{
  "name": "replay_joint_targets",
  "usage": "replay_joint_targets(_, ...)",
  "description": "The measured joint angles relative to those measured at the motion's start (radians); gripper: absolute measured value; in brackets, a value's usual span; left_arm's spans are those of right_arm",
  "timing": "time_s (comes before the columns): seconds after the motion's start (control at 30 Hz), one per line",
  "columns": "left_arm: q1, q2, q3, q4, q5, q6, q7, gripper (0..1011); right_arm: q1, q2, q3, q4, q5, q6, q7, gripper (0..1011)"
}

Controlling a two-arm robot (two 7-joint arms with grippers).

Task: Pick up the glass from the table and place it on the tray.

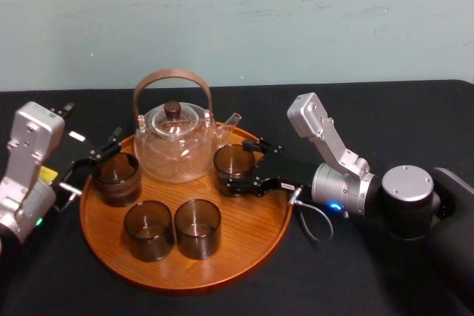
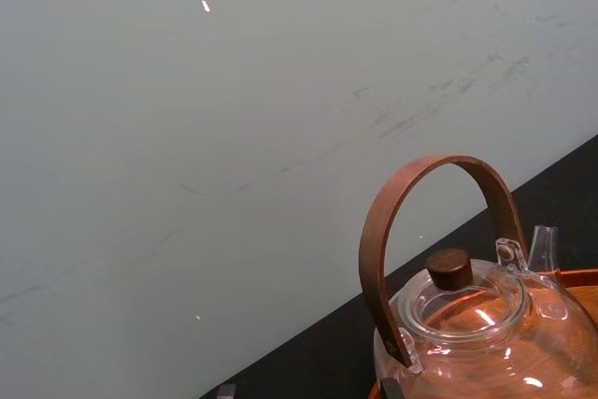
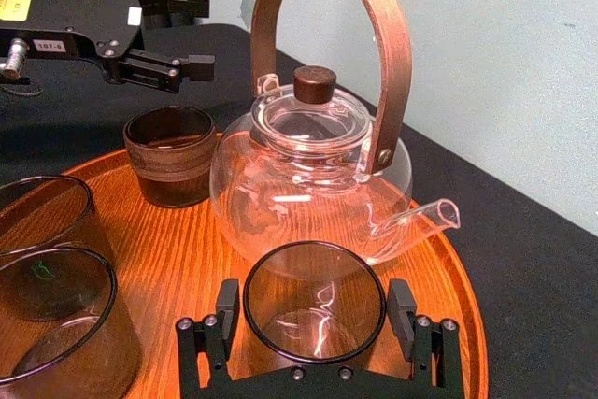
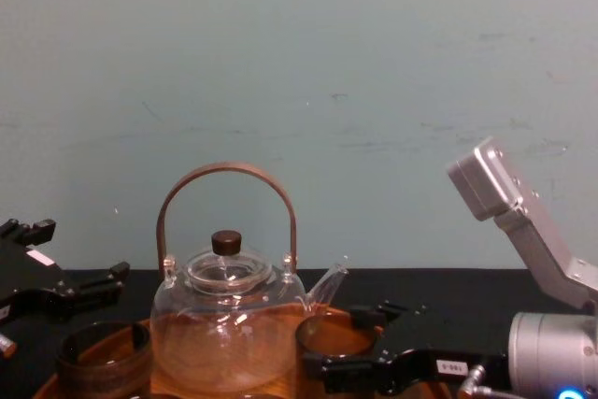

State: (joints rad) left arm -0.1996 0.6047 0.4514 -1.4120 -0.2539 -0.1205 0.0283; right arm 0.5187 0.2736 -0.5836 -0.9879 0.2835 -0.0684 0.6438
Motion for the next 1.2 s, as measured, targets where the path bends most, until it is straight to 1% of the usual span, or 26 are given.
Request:
replay_joint_targets(0.17,0.000,0.000,0.000,0.000,0.000,0.000,0.000,1001,-0.001,0.002,0.005,-0.003,0.007,0.000,0.010,1002)
replay_joint_targets(0.33,0.000,0.000,0.000,0.000,0.000,0.000,0.000,1002,-0.010,0.014,0.016,-0.026,0.024,0.009,0.022,1002)
replay_joint_targets(0.43,0.000,0.000,0.000,0.000,0.000,0.000,0.000,1001,-0.020,0.026,0.026,-0.050,0.035,0.016,0.022,1002)
replay_joint_targets(0.57,0.000,0.000,0.000,0.000,0.000,0.000,0.000,1001,-0.038,0.048,0.039,-0.096,0.048,0.026,0.015,1002)
replay_joint_targets(0.6,0.000,0.000,0.000,0.000,0.000,0.000,0.000,1001,-0.047,0.060,0.045,-0.120,0.051,0.029,0.008,1002)
replay_joint_targets(0.63,0.000,0.000,0.000,0.000,0.000,0.000,0.000,1001,-0.051,0.065,0.047,-0.130,0.052,0.030,0.005,1002)
replay_joint_targets(0.67,0.000,0.000,0.000,0.000,0.000,0.000,0.000,1001,-0.063,0.078,0.054,-0.160,0.053,0.033,-0.007,1003)
replay_joint_targets(0.7,0.000,0.000,0.000,0.000,0.000,0.000,0.000,1001,-0.063,0.078,0.054,-0.160,0.053,0.033,-0.007,1002)
replay_joint_targets(0.8,0.000,0.000,0.000,0.000,0.000,0.000,0.000,1001,-0.091,0.107,0.071,-0.223,0.058,0.036,-0.029,1002)
replay_joint_targets(0.9,0.000,0.000,0.000,0.000,0.000,0.000,0.000,1001,-0.109,0.123,0.082,-0.259,0.060,0.036,-0.043,1002)
replay_joint_targets(0.97,0.000,0.000,0.000,0.000,0.000,0.000,0.000,1001,-0.127,0.139,0.096,-0.295,0.064,0.035,-0.058,1002)
replay_joint_targets(1.07,0.000,0.000,0.000,0.000,0.000,0.000,0.000,1001,-0.140,0.150,0.109,-0.317,0.065,0.034,-0.074,1003)
replay_joint_targets(1.2,0.000,0.000,0.000,0.000,0.000,0.000,0.000,1001,-0.161,0.167,0.136,-0.341,0.065,0.034,-0.107,1003)
